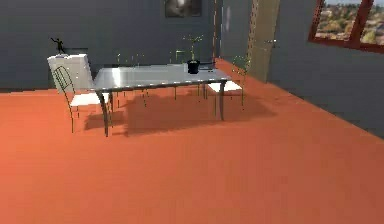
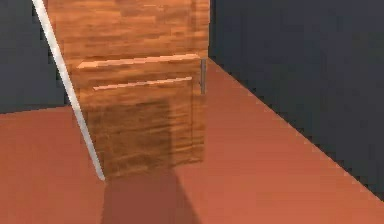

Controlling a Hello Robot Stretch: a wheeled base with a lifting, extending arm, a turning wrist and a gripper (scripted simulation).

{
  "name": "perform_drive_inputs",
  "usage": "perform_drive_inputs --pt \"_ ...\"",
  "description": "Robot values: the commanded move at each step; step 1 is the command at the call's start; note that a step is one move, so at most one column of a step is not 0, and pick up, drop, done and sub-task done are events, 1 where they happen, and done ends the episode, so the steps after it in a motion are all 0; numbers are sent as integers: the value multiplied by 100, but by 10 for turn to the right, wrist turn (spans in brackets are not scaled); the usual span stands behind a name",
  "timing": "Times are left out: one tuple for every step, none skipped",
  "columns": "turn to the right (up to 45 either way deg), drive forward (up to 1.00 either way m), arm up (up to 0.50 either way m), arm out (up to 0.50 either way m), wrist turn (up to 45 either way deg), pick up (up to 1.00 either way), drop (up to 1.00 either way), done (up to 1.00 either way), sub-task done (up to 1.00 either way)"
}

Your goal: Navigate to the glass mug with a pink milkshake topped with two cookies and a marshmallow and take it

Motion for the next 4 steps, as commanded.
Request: perform_drive_inputs --pt "450 0 0 0 0 0 0 0 0" --pt "180 0 0 0 0 0 0 0 0" --pt "0 20 0 0 0 0 0 0 0" --pt "-450 0 0 0 0 0 0 0 0"
